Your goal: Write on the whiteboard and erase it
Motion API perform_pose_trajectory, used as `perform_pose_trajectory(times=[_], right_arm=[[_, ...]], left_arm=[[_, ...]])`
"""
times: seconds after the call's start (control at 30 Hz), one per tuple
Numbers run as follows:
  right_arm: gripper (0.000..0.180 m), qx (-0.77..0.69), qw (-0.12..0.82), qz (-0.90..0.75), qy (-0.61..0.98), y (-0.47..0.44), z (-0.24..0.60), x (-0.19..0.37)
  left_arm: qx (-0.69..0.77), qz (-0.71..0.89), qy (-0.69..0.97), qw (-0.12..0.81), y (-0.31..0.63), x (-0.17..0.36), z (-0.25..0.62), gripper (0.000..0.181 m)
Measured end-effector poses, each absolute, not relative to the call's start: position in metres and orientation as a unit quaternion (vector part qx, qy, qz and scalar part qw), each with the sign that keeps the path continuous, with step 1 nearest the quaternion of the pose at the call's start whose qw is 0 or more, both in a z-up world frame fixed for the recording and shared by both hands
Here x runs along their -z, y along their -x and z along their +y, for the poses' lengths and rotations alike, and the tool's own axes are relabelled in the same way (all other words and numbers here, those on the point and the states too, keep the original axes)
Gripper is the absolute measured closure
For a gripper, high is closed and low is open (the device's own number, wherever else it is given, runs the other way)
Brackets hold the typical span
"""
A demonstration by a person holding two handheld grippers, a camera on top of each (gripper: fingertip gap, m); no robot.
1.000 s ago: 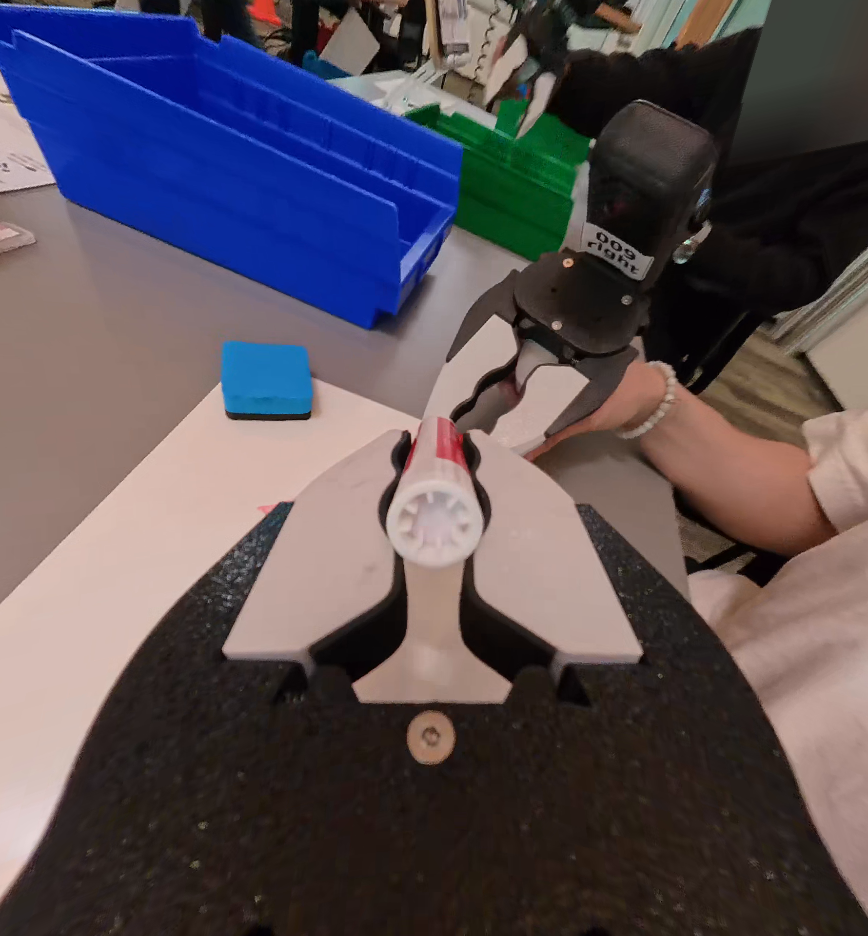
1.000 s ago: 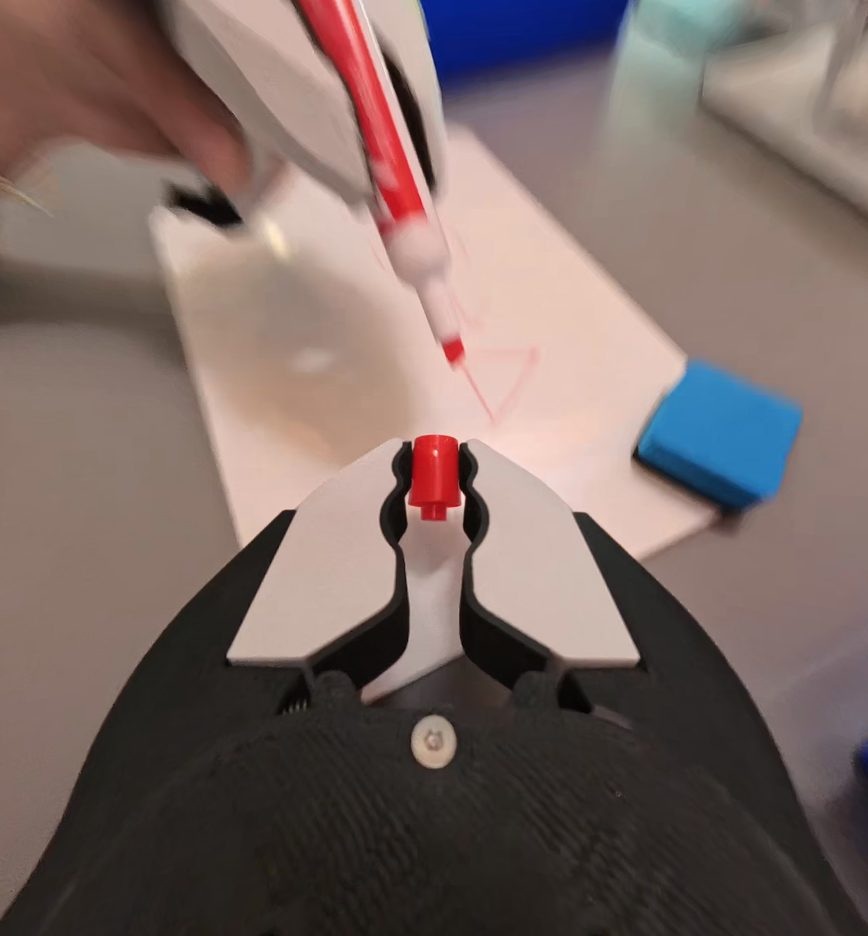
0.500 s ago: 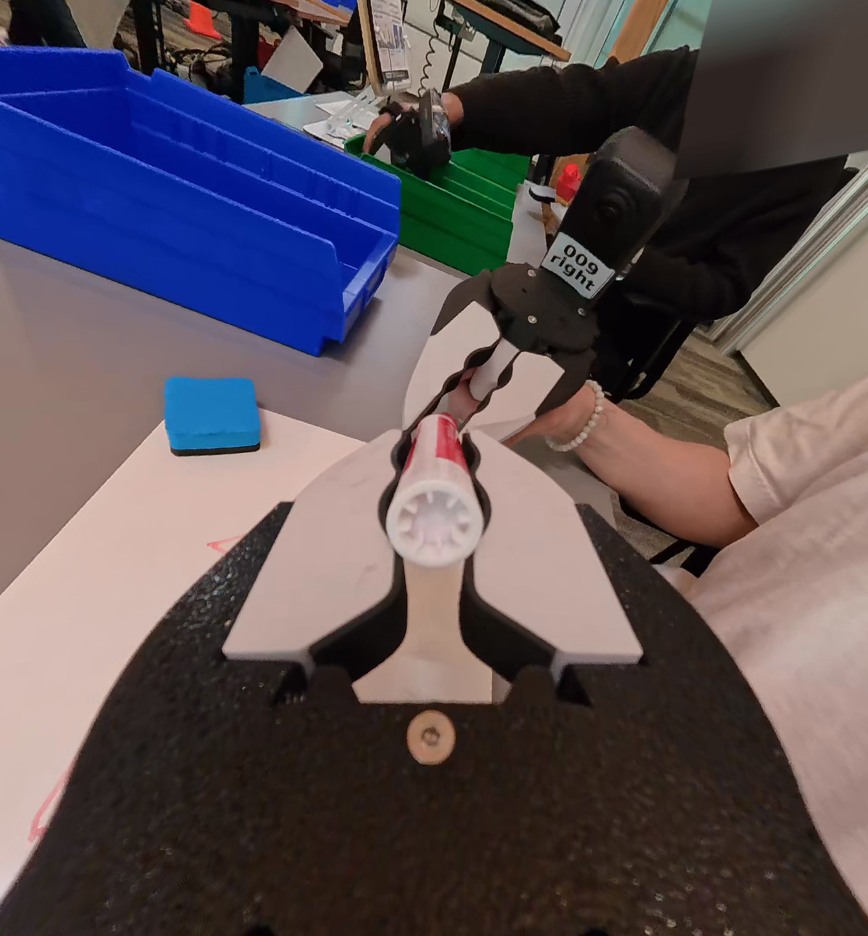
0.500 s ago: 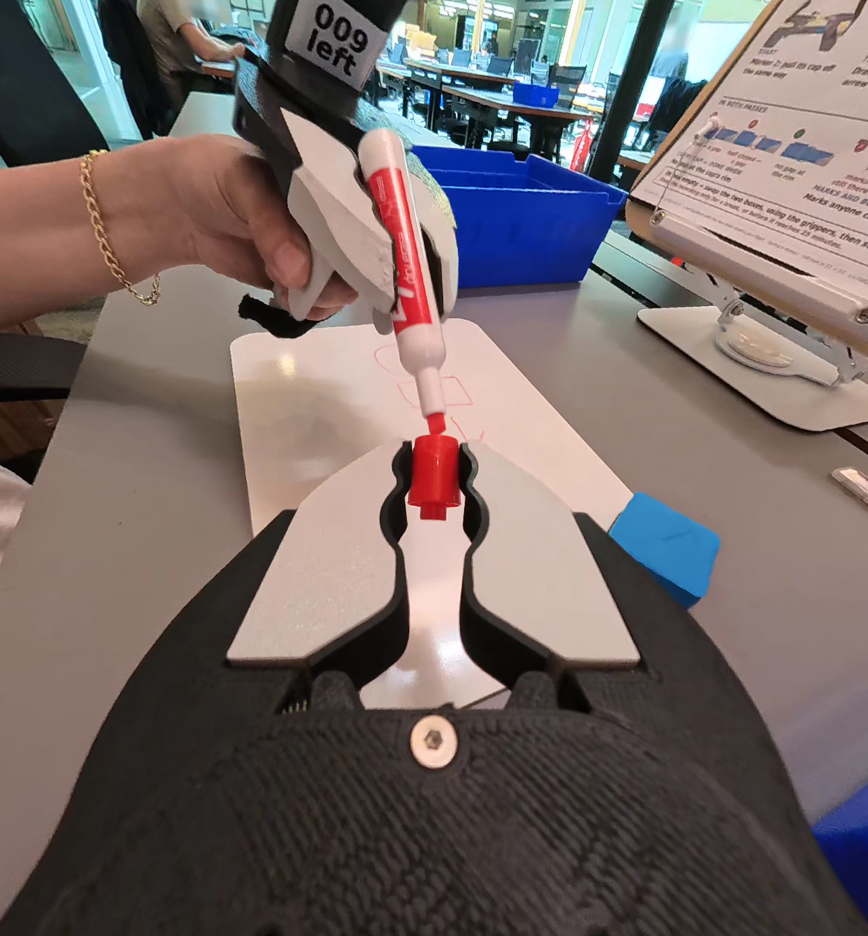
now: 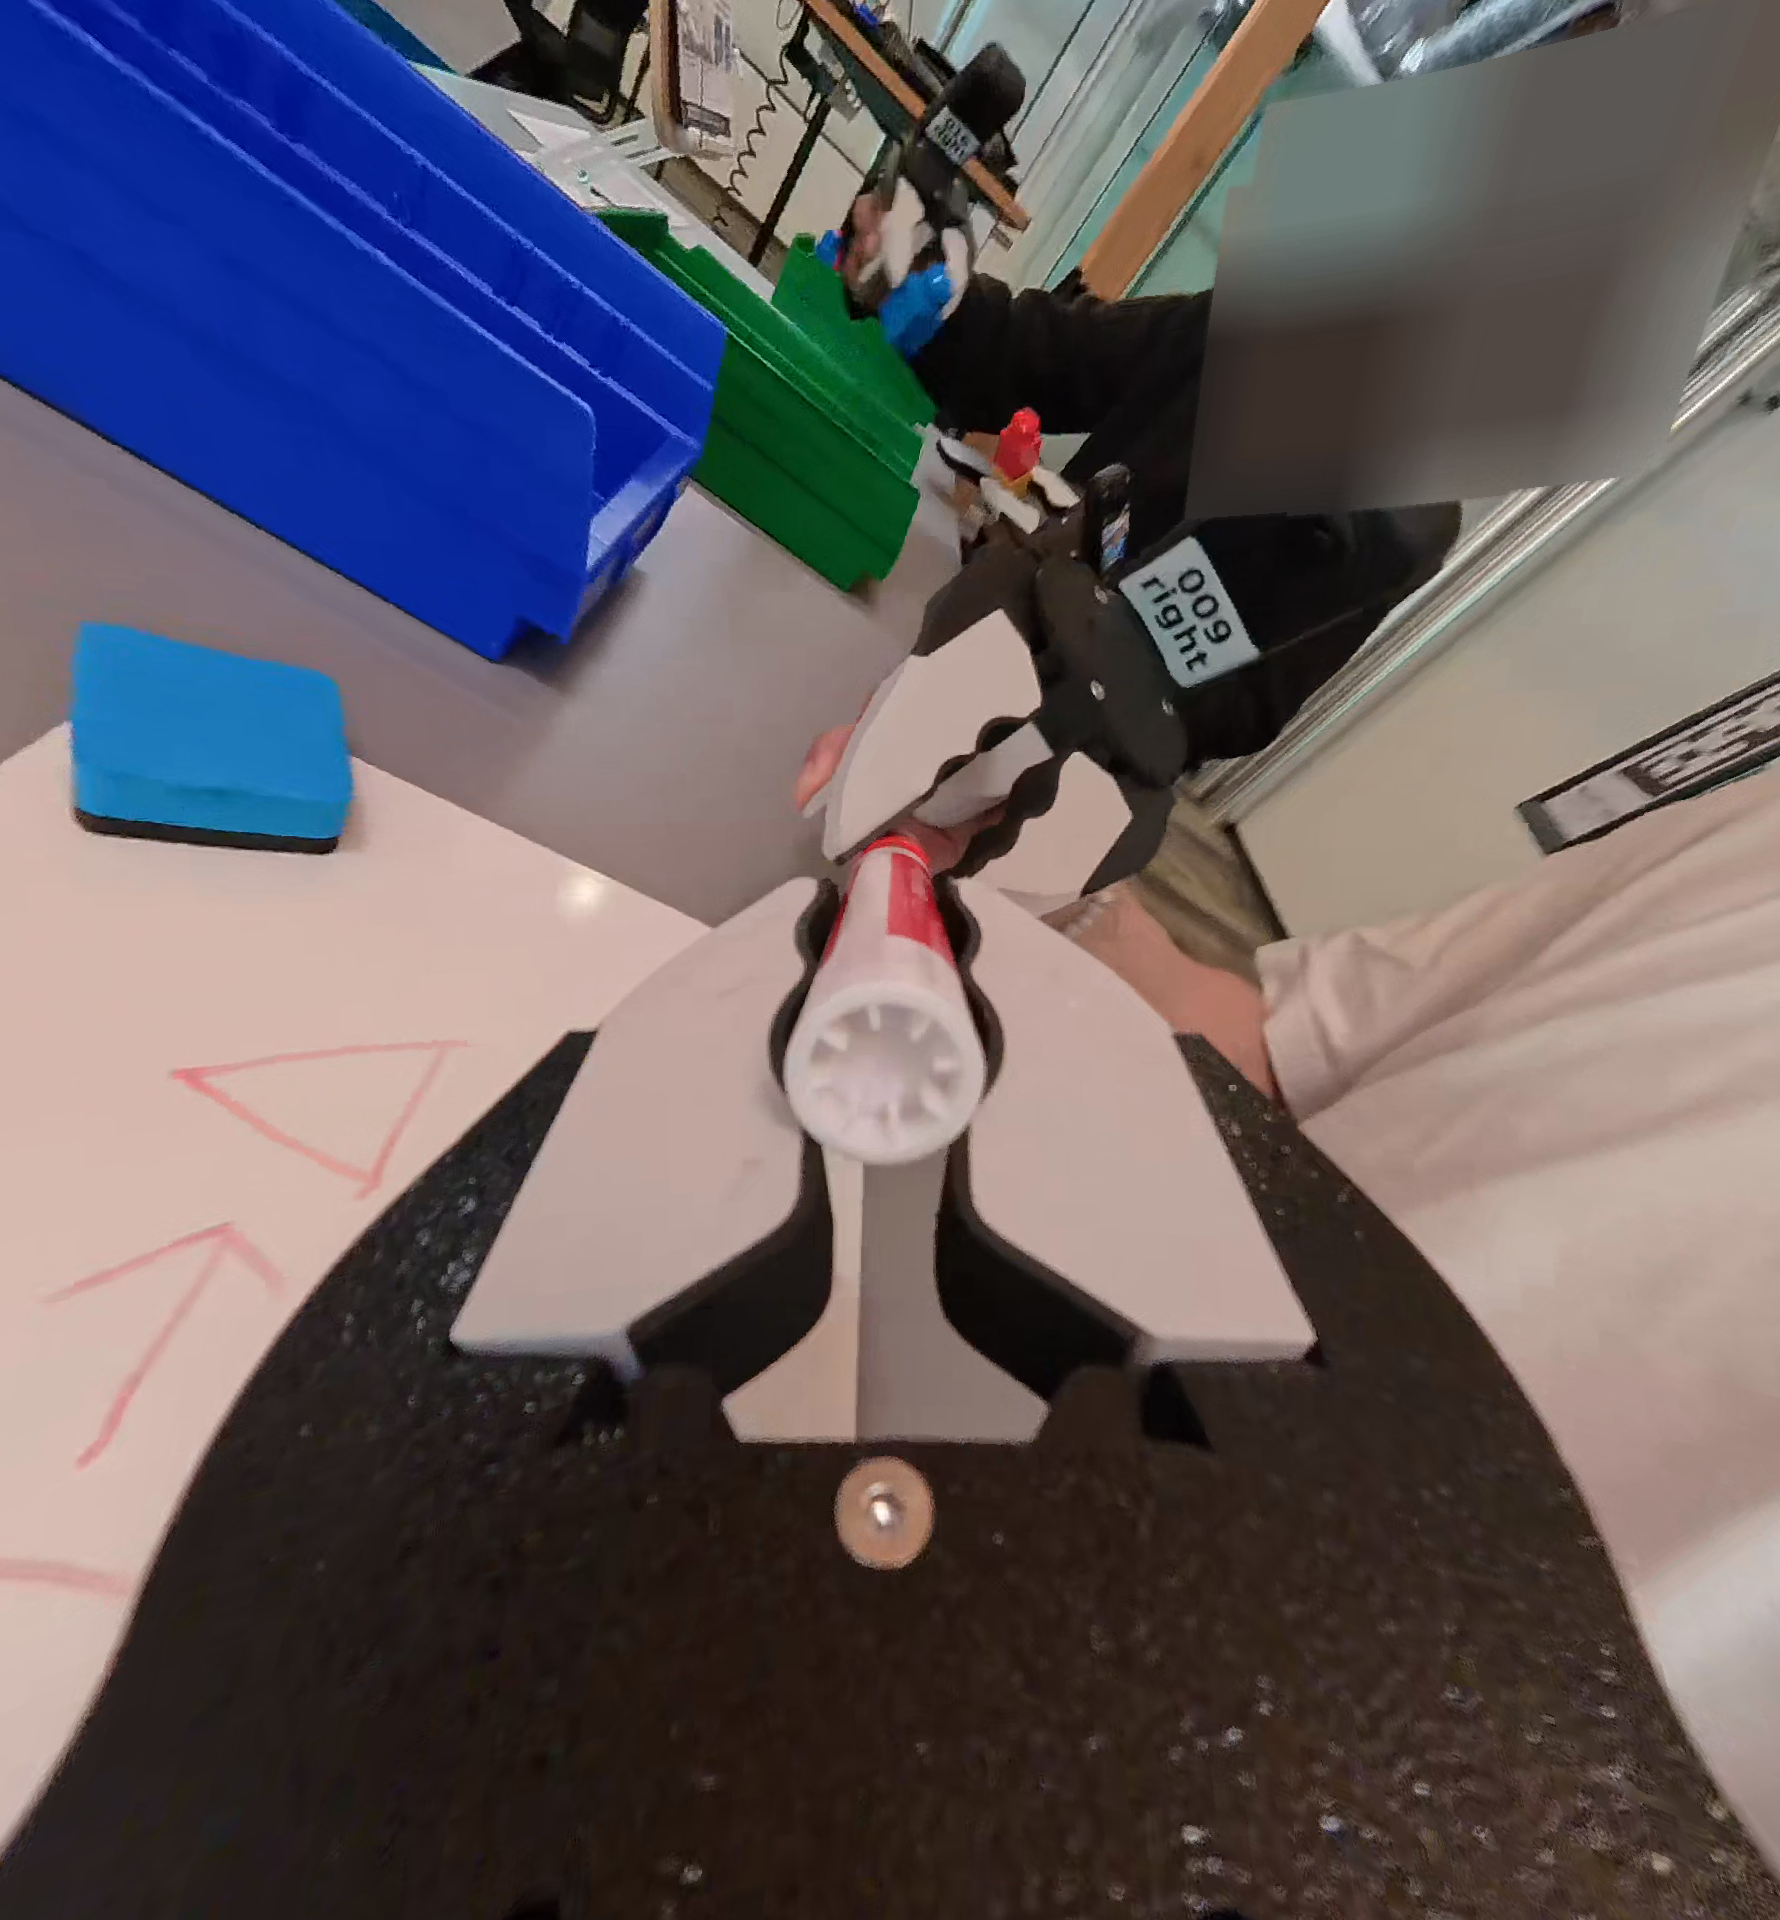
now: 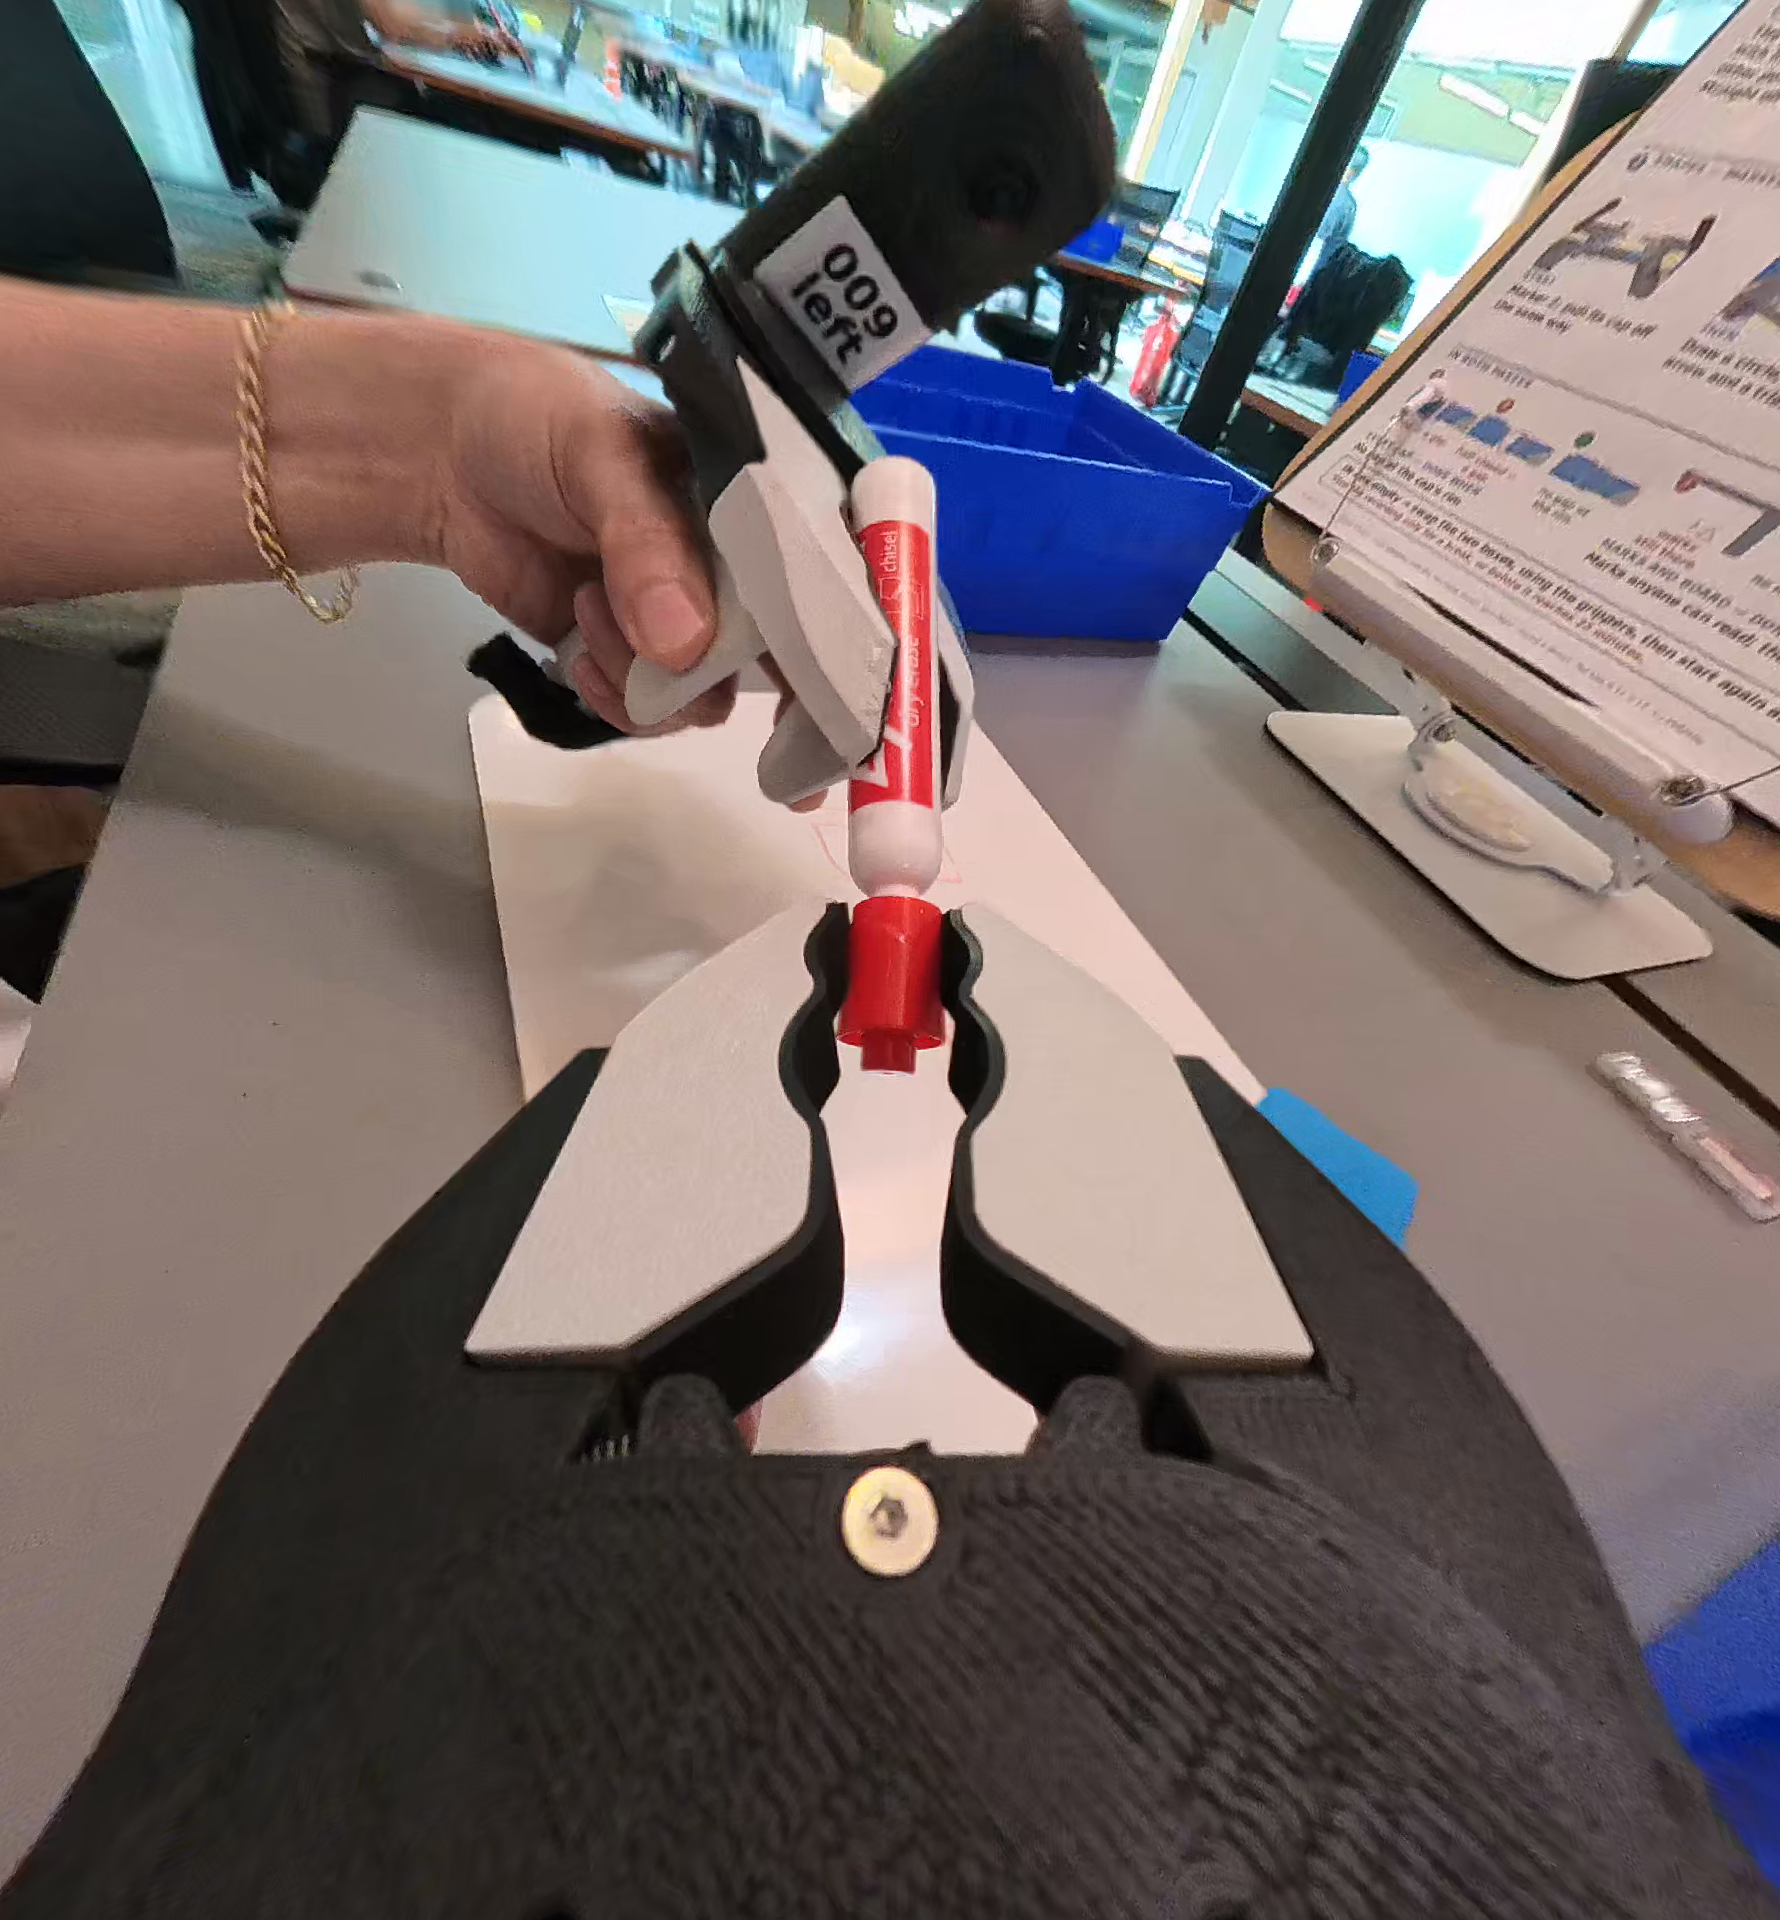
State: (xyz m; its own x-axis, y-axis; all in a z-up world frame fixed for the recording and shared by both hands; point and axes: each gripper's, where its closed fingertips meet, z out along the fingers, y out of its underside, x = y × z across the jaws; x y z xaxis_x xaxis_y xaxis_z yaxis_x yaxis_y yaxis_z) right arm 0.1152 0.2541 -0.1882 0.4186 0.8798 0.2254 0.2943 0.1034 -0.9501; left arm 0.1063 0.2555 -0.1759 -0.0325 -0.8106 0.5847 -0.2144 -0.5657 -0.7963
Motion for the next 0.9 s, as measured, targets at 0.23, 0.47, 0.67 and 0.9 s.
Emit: perform_pose_trajectory(times=[0.23, 0.47, 0.67, 0.9], right_arm=[[0.162, -0.319, 0.564, -0.453, 0.613, -0.107, 0.249, 0.185], [0.163, -0.329, 0.563, -0.437, 0.620, -0.106, 0.252, 0.186], [0.163, -0.372, 0.580, -0.395, 0.608, -0.109, 0.255, 0.177], [0.163, -0.352, 0.594, -0.391, 0.609, -0.116, 0.258, 0.170]], left_arm=[[0.640, 0.372, 0.632, 0.227, -0.105, 0.174, 0.253, 0.162], [0.628, 0.379, 0.636, 0.238, -0.104, 0.176, 0.256, 0.162], [0.686, 0.308, 0.616, 0.234, -0.106, 0.172, 0.260, 0.162], [0.708, 0.282, 0.596, 0.254, -0.113, 0.164, 0.266, 0.163]])
